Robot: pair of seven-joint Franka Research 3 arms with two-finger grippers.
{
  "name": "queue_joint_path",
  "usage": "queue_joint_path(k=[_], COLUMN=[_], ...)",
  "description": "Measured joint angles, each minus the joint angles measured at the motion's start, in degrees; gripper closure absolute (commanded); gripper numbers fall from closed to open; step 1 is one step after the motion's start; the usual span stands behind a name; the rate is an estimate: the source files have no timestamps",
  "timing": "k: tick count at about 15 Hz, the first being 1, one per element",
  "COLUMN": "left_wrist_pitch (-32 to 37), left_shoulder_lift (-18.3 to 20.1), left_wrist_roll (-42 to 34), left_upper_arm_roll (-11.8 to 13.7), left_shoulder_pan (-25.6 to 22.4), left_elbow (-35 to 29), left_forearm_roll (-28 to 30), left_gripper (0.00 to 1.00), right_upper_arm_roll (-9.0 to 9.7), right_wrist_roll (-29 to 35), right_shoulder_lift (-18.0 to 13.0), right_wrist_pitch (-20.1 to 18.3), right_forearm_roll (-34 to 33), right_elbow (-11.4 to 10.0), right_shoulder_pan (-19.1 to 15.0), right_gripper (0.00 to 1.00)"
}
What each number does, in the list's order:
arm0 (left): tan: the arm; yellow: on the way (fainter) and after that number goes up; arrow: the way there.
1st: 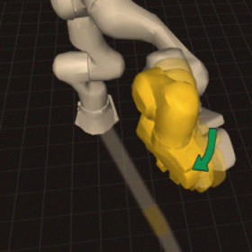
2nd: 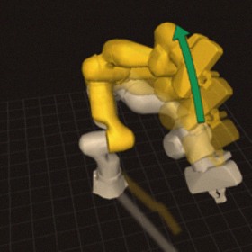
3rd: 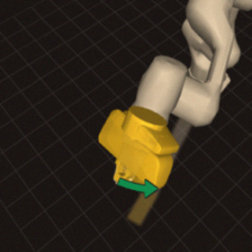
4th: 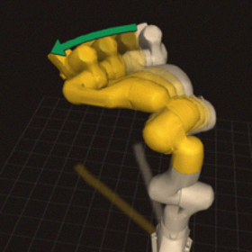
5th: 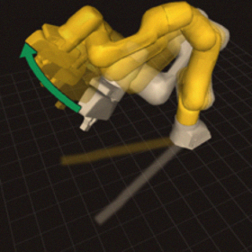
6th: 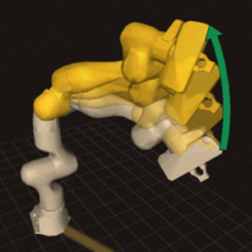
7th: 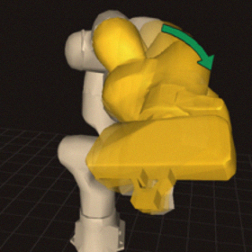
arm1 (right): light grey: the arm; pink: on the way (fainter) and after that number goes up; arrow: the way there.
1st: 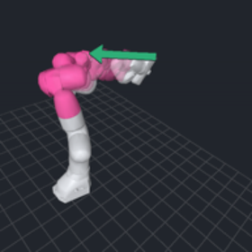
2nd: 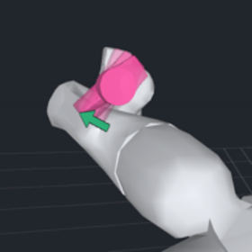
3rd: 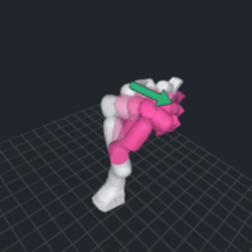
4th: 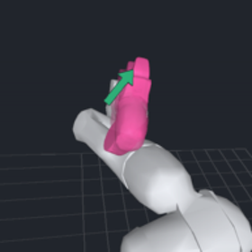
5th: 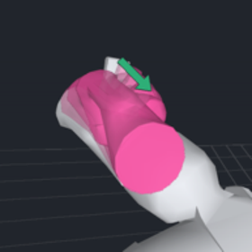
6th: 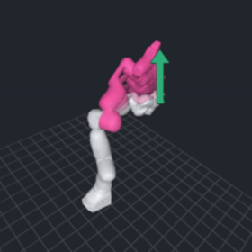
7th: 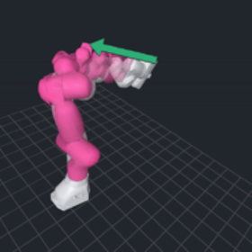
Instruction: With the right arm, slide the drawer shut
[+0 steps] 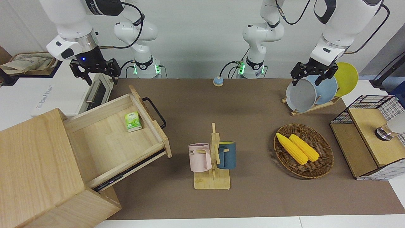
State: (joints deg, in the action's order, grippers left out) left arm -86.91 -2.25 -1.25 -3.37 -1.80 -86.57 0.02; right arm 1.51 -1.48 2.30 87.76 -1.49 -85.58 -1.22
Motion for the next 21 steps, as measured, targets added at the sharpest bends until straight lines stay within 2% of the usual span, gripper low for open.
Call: queue_joint_path(k=[16,18,19,20,21], left_wrist_pitch=[0.0,0.0,0.0,0.0,0.0], left_shoulder_lift=[0.0,0.0,0.0,0.0,0.0], left_wrist_roll=[0.0,0.0,0.0,0.0,0.0], left_upper_arm_roll=[0.0,0.0,0.0,0.0,0.0], left_shoulder_pan=[0.0,0.0,0.0,0.0,0.0], left_elbow=[0.0,0.0,0.0,0.0,0.0], left_forearm_roll=[0.0,0.0,0.0,0.0,0.0], left_gripper=[0.01,0.01,0.01,0.01,0.01], right_upper_arm_roll=[0.58,0.7,0.76,0.78,0.78], right_wrist_roll=[0.0,0.0,0.0,0.0,0.0], right_shoulder_lift=[0.0,0.0,0.0,0.0,0.0], right_wrist_pitch=[0.2,0.2,0.2,0.2,0.2], right_forearm_roll=[0.0,0.0,0.0,0.0,0.0], right_elbow=[0.2,0.2,0.2,0.2,0.2], right_shoulder_pan=[0.1,0.1,0.1,0.1,0.1], right_gripper=[0.032,0.342,0.671,0.867,0.999])
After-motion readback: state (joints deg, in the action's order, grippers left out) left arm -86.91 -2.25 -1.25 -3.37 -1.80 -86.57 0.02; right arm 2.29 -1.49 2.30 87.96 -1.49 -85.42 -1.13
